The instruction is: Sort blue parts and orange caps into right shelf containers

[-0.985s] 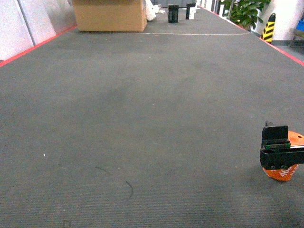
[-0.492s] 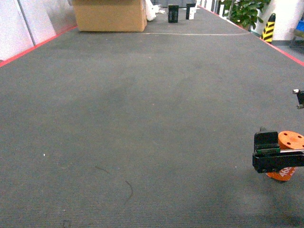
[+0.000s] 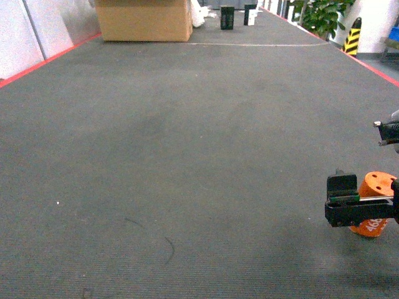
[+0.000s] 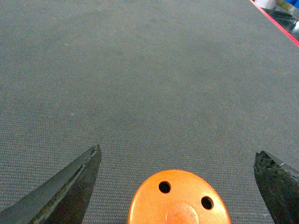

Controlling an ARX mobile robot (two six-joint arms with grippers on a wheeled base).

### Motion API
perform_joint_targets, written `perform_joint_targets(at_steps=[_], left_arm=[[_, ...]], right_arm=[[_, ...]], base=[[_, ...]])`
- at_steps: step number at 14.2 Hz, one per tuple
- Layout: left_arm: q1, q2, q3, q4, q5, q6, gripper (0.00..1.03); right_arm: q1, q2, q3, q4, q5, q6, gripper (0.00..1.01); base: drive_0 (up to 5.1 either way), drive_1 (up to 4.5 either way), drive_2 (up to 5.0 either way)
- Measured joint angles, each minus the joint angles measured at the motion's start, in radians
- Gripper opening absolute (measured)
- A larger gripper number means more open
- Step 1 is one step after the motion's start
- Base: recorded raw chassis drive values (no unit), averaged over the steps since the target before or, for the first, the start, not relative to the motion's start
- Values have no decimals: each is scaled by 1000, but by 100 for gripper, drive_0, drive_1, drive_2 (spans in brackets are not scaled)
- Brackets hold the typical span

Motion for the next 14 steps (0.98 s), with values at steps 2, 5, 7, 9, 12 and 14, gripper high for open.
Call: perform_joint_targets(at_steps=[2,5,7,9,12,14], left_arm=[[0,0,0,0,0,0,59],[0,0,0,0,0,0,59],[0,0,0,0,0,0,59],[0,0,0,0,0,0,59],[0,0,0,0,0,0,59],[0,0,0,0,0,0,59]], right_arm=[[0,14,20,-8,-1,-8,98],[-1,21,47,-19,-1,-16,98],[0,38,47,-18,-1,-17,98],[0,57,47,-14,0,-16,98],[1,64,47,-13,0,-16,98],[0,64,47,-12,0,-16,98]], base=[[0,0,0],[0,0,0],[0,0,0],[0,0,0],[0,0,0],[0,0,0]])
